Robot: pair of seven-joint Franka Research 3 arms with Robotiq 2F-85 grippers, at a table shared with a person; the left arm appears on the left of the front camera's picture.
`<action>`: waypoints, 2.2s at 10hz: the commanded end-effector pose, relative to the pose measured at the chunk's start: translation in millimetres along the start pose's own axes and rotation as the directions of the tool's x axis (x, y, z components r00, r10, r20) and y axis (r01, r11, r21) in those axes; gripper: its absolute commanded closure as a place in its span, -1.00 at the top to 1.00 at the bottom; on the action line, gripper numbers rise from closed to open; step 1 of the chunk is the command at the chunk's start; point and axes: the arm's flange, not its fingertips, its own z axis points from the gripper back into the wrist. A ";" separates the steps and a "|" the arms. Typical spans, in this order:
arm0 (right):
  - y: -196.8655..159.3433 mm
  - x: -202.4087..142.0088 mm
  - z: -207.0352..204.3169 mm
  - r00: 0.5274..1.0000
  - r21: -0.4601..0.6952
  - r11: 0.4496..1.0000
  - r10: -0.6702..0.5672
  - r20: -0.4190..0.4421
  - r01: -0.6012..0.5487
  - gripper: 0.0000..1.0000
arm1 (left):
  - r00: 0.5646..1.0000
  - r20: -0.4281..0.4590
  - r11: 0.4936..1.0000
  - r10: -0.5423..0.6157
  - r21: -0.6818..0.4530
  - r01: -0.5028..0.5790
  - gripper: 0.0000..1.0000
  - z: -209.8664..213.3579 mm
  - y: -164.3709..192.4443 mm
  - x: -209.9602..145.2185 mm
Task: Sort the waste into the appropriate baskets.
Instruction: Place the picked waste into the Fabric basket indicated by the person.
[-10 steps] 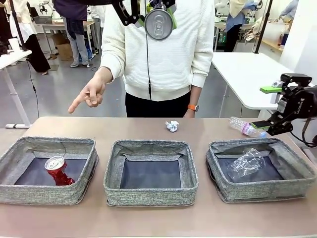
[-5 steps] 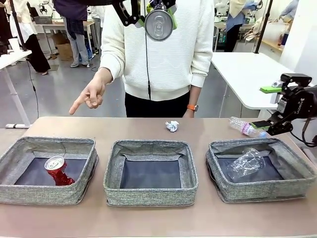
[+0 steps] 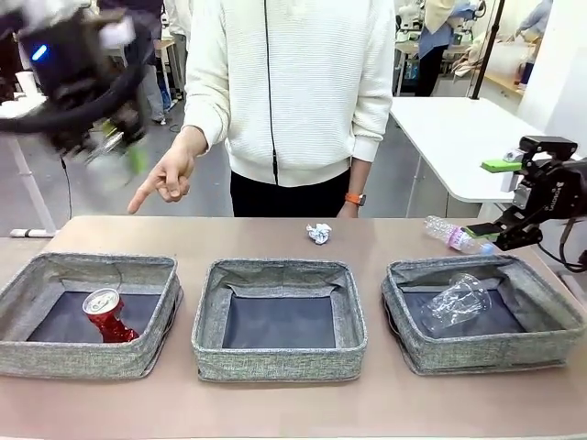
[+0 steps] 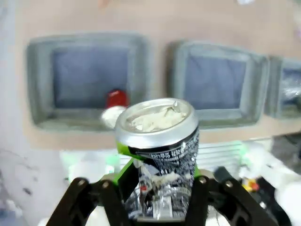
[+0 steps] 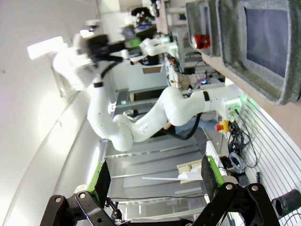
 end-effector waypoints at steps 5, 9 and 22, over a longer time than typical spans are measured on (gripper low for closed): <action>0.2 -1.2 -0.8 1.000 -0.003 1.000 0.015 -0.010 -0.015 1.00 | 0.944 0.041 0.945 0.327 -0.035 -0.325 -0.09 -113.1 142.2 -34.5; 0.2 -1.2 -0.8 1.000 -0.003 1.000 0.015 -0.010 -0.015 1.00 | 0.938 0.041 0.938 0.343 -0.064 -0.340 -0.09 -114.6 138.1 -27.7; 0.2 -1.2 -0.8 1.000 -0.003 1.000 0.015 -0.010 -0.015 1.00 | 0.954 0.010 0.929 0.300 -0.230 -0.290 1.00 -100.0 123.4 -32.3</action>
